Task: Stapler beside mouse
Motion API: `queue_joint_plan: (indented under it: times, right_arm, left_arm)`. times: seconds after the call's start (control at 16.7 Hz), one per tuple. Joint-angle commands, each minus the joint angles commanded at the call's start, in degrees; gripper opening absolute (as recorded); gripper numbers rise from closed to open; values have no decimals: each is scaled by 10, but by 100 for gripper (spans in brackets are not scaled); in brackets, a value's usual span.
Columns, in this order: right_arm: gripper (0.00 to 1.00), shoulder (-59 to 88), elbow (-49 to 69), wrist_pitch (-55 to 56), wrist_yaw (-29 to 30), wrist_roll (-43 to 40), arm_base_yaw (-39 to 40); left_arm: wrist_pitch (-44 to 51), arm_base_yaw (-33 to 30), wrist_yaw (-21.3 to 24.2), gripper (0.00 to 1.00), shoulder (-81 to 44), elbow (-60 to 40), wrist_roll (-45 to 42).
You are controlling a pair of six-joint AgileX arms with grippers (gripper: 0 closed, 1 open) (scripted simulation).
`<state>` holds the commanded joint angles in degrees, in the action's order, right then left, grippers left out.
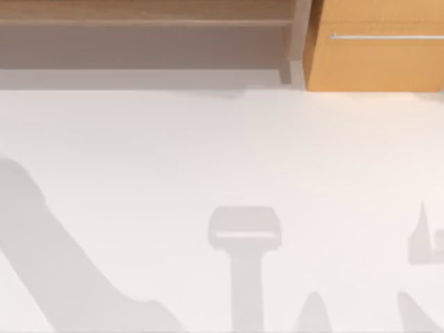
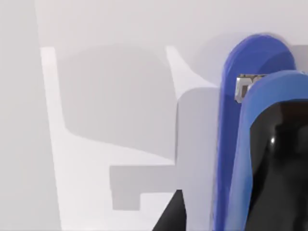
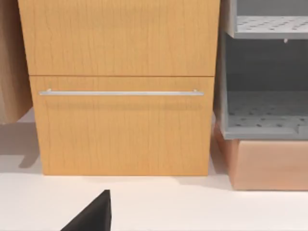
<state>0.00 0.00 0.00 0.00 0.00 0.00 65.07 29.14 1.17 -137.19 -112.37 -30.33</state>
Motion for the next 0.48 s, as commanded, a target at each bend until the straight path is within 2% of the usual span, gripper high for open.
queue_joint_plan:
  times: [0.12, 0.48]
  right_arm:
    - [100, 0, 0, 0, 0, 0, 0]
    - [100, 0, 0, 0, 0, 0, 0]
  left_arm:
    - [0, 0, 0, 98, 0, 0, 0]
    - [0, 0, 0, 100, 0, 0, 0]
